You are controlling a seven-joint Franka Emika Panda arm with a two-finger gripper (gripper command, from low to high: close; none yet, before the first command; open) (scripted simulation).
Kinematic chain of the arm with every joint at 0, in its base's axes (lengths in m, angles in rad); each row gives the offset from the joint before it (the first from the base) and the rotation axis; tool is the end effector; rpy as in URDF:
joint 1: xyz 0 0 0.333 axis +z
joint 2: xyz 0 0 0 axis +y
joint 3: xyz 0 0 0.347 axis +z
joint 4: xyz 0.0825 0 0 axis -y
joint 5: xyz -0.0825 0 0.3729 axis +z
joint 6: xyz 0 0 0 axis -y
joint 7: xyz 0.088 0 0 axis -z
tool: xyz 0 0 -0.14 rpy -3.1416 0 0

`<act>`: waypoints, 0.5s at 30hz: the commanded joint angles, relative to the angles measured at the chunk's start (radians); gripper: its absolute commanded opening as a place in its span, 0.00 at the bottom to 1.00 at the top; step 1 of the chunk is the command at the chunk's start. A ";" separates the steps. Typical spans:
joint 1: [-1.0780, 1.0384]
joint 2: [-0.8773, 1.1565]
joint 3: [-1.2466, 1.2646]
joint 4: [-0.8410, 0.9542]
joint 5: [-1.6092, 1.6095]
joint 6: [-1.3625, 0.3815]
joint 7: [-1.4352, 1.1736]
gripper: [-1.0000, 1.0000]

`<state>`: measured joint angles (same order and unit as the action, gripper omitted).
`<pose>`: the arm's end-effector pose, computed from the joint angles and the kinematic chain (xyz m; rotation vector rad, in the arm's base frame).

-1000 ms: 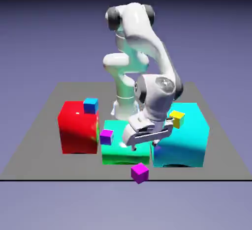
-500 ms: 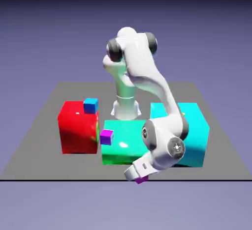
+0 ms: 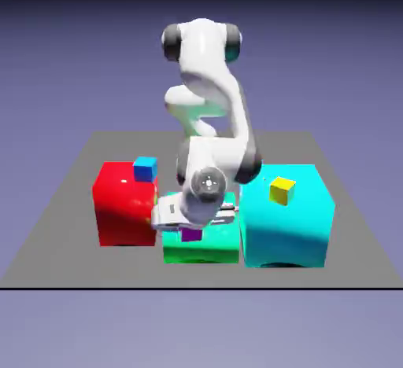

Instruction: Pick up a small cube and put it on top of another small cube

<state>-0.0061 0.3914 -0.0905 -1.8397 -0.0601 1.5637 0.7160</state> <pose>0.5334 -0.0578 0.2956 2.5089 -1.0568 -0.8570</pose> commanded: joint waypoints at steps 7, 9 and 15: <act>-0.016 -0.130 -0.103 -0.171 0.106 0.040 0.046 0.00; -0.014 -0.129 -0.101 -0.243 0.108 0.114 0.044 0.00; -0.016 -0.131 -0.103 -0.156 0.105 0.025 0.046 1.00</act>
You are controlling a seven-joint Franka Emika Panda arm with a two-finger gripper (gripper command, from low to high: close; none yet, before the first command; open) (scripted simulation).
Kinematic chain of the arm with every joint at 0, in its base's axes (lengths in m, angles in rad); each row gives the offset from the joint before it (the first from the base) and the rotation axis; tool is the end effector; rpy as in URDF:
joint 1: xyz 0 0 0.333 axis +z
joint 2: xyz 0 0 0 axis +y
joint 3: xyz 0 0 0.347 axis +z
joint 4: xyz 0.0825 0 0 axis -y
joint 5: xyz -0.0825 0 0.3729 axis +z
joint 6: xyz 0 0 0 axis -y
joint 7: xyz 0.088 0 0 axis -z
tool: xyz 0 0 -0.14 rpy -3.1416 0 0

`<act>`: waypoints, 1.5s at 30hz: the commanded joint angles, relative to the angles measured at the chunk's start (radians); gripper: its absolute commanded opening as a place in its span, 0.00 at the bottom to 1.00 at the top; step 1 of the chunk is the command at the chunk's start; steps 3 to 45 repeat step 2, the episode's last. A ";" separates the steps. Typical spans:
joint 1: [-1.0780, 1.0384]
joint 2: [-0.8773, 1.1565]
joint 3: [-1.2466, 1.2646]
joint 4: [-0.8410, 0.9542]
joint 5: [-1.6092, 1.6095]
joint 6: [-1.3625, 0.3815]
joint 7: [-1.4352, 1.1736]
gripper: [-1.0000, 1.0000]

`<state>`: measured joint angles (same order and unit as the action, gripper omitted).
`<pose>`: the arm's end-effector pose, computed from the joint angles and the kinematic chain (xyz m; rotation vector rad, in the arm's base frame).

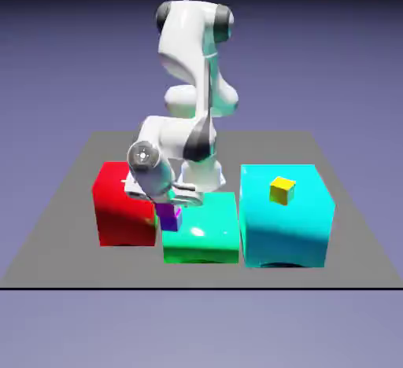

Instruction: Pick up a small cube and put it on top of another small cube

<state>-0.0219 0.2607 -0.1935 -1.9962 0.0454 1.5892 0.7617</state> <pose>0.4829 -0.0971 0.3123 2.4637 -1.3527 -0.9279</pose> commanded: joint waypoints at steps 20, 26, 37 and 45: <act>-0.001 -0.001 -0.001 0.058 -0.002 -0.059 0.001 1.00; -0.001 -0.001 -0.001 0.058 -0.002 -0.059 0.001 1.00; -0.001 -0.001 -0.001 0.058 -0.002 -0.059 0.001 1.00; -0.001 -0.001 -0.001 0.058 -0.002 -0.059 0.001 1.00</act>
